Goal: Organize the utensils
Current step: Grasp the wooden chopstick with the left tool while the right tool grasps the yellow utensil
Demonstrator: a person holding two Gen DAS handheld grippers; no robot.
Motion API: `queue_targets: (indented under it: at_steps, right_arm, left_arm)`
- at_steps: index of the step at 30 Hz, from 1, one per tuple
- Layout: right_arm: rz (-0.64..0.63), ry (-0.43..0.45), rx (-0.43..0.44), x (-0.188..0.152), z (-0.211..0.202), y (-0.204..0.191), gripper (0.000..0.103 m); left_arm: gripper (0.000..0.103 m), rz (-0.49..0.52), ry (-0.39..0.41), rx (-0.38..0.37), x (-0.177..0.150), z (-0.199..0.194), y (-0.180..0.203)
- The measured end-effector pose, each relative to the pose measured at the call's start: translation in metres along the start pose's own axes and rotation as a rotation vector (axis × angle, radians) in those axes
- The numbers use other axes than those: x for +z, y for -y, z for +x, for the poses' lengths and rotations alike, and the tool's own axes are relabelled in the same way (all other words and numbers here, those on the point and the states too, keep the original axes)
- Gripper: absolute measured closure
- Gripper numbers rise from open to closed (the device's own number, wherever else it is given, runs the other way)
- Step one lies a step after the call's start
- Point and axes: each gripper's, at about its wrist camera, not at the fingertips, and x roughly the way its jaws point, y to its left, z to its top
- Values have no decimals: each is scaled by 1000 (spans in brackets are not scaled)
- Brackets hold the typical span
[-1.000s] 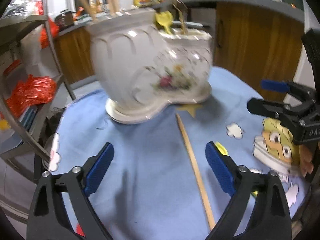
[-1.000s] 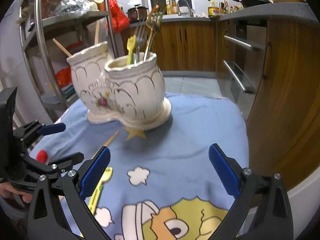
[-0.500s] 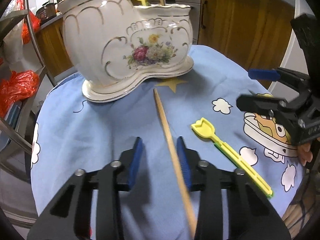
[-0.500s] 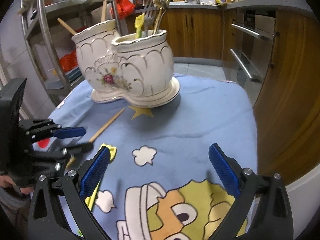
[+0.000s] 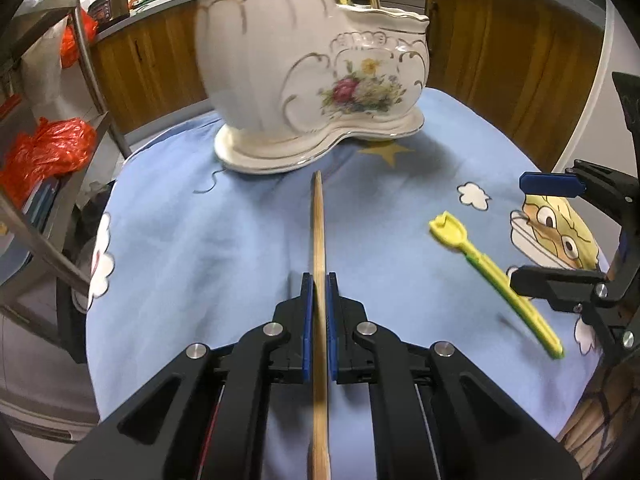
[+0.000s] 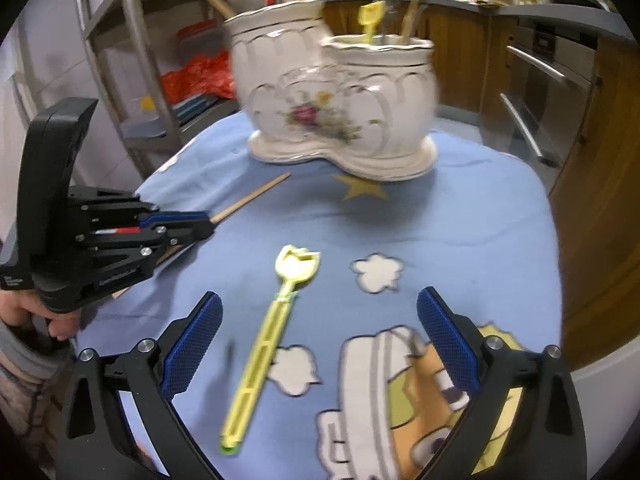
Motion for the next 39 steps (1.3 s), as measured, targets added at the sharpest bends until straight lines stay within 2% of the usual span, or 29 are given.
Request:
queue_targets:
  at_steps: [3, 5, 7, 9, 11, 14, 17, 22, 28, 31, 34, 35, 39]
  right_arm:
    - [-35, -58, -1, -1, 12, -12, 9]
    - [-54, -99, -4, -3, 19, -18, 18]
    - [-81, -118, -32, -1, 23, -23, 21]
    - [-88, -134, -40, 0, 22, -25, 30]
    - [-93, -163, -43, 4, 22, -23, 46]
    - [-112, -217, -32, 10, 22, -21, 62]
    - [-138, -283, -8, 17, 25, -19, 69]
    - [-197, -411, -31, 30, 33, -18, 73]
    - [-187, -505, -34, 40, 41, -16, 73]
    - [-163, -534, -30, 44, 45, -15, 74]
    - [-140, -544, -24, 48, 47, -16, 82]
    - [-136, -542, -22, 49, 47, -17, 87]
    - [-110, -514, -12, 47, 44, -12, 93]
  left_arm:
    - [97, -16, -8, -3, -5, -4, -7]
    - [97, -27, -21, -6, -7, -6, -11]
    - [97, -26, -37, -3, -8, -7, -10]
    - [97, -13, -63, 6, -12, -12, -6]
    - [97, 1, -88, 13, -12, -13, -1]
    - [97, 8, -125, 6, -10, -14, 0]
    - [97, 16, -174, -8, -4, -11, -4]
    - [95, 69, -273, -5, 10, -2, -2]
    - [95, 85, -363, -3, 26, 10, -2]
    - [95, 96, -391, 7, 32, 14, -1]
    - [95, 108, -409, 15, 33, 17, 1]
    - [96, 110, -408, 15, 33, 17, 1]
    - [97, 98, -378, 9, 30, 14, -1]
